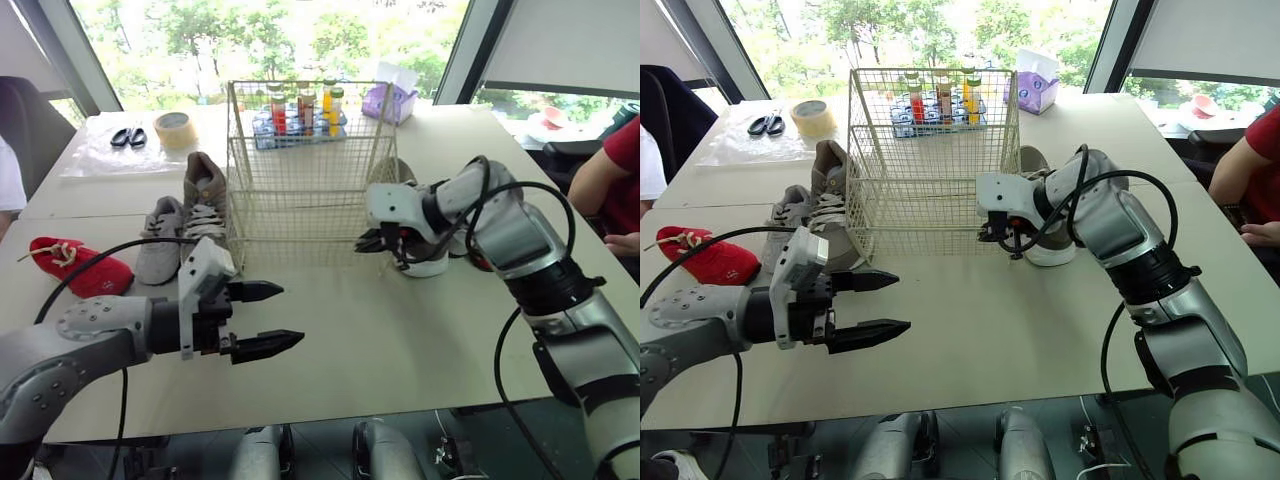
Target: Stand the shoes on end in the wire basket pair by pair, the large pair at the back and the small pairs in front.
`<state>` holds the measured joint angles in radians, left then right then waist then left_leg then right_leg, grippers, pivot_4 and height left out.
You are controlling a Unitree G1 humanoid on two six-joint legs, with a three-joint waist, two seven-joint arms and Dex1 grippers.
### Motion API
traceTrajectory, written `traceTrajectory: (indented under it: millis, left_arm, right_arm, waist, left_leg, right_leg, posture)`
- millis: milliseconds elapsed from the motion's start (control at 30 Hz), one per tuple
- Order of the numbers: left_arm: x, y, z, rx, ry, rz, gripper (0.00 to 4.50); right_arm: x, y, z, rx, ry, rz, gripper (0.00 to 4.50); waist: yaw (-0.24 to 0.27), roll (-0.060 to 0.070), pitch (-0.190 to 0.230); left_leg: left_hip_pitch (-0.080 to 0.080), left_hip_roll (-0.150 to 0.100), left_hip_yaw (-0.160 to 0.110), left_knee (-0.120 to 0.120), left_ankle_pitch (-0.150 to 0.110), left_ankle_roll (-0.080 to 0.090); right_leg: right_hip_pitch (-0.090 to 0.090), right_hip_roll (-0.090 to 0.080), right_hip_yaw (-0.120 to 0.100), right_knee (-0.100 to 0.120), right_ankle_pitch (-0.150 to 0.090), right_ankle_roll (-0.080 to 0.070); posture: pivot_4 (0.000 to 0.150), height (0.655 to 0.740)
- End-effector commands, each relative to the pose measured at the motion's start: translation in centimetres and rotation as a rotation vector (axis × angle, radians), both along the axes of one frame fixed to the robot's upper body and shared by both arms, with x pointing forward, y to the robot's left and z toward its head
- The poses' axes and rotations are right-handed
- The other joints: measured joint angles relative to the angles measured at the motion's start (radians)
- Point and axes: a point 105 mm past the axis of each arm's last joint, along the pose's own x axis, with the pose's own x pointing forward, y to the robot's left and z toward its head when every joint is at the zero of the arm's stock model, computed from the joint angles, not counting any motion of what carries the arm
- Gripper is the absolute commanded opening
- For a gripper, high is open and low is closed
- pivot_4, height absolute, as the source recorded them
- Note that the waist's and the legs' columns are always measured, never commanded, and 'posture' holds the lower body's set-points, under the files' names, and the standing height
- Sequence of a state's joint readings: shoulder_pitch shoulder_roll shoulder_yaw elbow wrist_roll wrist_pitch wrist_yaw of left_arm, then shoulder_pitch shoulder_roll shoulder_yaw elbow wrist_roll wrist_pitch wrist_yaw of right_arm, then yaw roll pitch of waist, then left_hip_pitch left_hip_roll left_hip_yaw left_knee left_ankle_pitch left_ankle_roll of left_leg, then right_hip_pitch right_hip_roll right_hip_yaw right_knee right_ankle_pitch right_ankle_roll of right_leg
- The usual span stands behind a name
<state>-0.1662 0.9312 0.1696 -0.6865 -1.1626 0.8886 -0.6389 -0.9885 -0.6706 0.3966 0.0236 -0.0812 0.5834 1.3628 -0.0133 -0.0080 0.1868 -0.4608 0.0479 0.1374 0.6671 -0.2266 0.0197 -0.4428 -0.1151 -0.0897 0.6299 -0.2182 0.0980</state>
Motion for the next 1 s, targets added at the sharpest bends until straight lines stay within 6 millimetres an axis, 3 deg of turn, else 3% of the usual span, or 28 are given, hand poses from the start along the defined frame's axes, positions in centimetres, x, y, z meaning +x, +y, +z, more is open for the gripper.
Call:
traceTrajectory:
  millis: [33, 133, 233, 400, 467, 533, 600, 700, 733, 900, 1000]
  left_arm:
    - [0.0, -0.3, 0.4, -0.008, -0.026, -0.021, 4.5]
    - [0.0, -0.3, 0.4, -0.01, -0.025, -0.027, 4.5]
    - [0.0, -0.3, 0.3, -0.018, -0.021, -0.03, 4.5]
    - [0.0, -0.3, 0.2, -0.033, -0.009, -0.031, 4.5]
    - [0.2, -0.1, 0.3, -0.059, -0.006, -0.013, 4.5]
    - [0.9, 0.1, 0.6, -0.106, -0.033, 0.05, 4.5]
    - [1.4, 0.2, 0.8, -0.172, -0.042, 0.104, 4.5]
    - [1.0, -0.2, 0.3, -0.228, -0.006, 0.116, 4.5]
    - [0.8, -0.6, 0.1, -0.24, 0.001, 0.112, 4.5]
    - [0.5, -2.2, -1.0, -0.279, 0.047, 0.087, 4.5]
    - [0.8, -2.4, -1.4, -0.272, 0.056, 0.081, 4.5]
  right_arm:
    - [-0.1, 0.6, 1.6, 0.037, -0.069, 0.021, 0.09]
    - [-0.1, 0.4, 1.5, 0.03, -0.073, 0.023, 0.09]
    - [-0.8, -0.1, 1.5, 0.001, -0.077, 0.066, 0.92]
    - [-1.4, 0.2, 4.8, 0.147, -0.086, 0.026, 3.37]
    - [-2.1, -0.1, 8.3, 0.343, -0.073, -0.019, 3.37]
    - [-2.1, -2.0, 12.5, 0.628, -0.091, -0.135, 3.37]
    - [-1.7, -4.3, 14.1, 0.783, -0.184, -0.246, 3.37]
    - [-0.9, -7.6, 13.0, 0.888, -0.244, -0.452, 4.34]
    - [-1.1, -8.5, 11.7, 0.893, -0.242, -0.497, 4.44]
    - [-2.3, -12.4, 5.3, 0.923, -0.264, -0.71, 4.44]
    - [-3.1, -13.4, 3.2, 0.992, -0.293, -0.813, 4.44]
  waist:
    - [0.0, 0.0, 0.0]
    - [-0.001, 0.0, 0.0]
    - [0.001, 0.0, 0.0]
    - [0.002, 0.0, 0.0]
    - [0.002, 0.0, 0.0]
    - [0.003, 0.0, 0.0]
    - [0.007, -0.001, -0.001]
    - [0.01, -0.007, -0.005]
    - [0.014, -0.009, -0.006]
    - [0.025, -0.007, -0.007]
    - [0.023, -0.005, -0.008]
  left_leg:
    - [0.0, 0.0, 0.0, 0.0, 0.0, 0.0]
    - [0.0, 0.0, 0.0, 0.0, 0.0, 0.0]
    - [0.0, 0.0, 0.0, 0.0, 0.0, 0.0]
    - [0.0, 0.0, -0.001, 0.0, 0.0, 0.0]
    - [0.0, 0.0, -0.002, 0.0, 0.0, 0.0]
    - [0.0, 0.0, -0.002, 0.0, 0.0, 0.0]
    - [0.0, 0.0, -0.002, 0.0, 0.0, 0.0]
    - [0.001, 0.0, -0.003, 0.0, 0.0, 0.0]
    - [0.001, 0.0, -0.003, 0.0, 0.0, 0.0]
    - [0.002, 0.0, -0.002, 0.001, 0.0, 0.001]
    - [0.002, 0.0, -0.002, 0.001, 0.0, 0.001]
  right_leg:
    - [0.0, 0.0, 0.0, 0.0, 0.0, 0.0]
    - [0.0, 0.0, 0.0, 0.0, 0.0, 0.0]
    - [0.0, 0.0, 0.0, 0.0, 0.0, 0.0]
    - [0.0, 0.0, 0.0, 0.0, 0.0, 0.0]
    - [0.0, 0.0, 0.0, 0.0, 0.0, 0.0]
    - [0.0, 0.0, 0.0, 0.0, 0.0, 0.0]
    - [0.001, 0.0, 0.0, 0.0, 0.0, 0.0]
    - [0.003, 0.0, -0.001, -0.001, 0.0, 0.0]
    - [0.003, 0.0, -0.001, -0.001, 0.0, 0.0]
    - [0.004, -0.001, -0.001, 0.0, 0.0, 0.0]
    - [0.003, -0.001, -0.001, 0.001, 0.0, 0.0]
  posture:
    - [0.15, 0.7351]
    - [0.15, 0.7351]
    - [0.15, 0.7351]
    - [0.15, 0.7351]
    - [0.15, 0.7351]
    - [0.15, 0.7351]
    - [0.15, 0.7351]
    - [0.15, 0.7351]
    - [0.15, 0.7351]
    - [0.15, 0.7351]
    - [0.15, 0.7351]
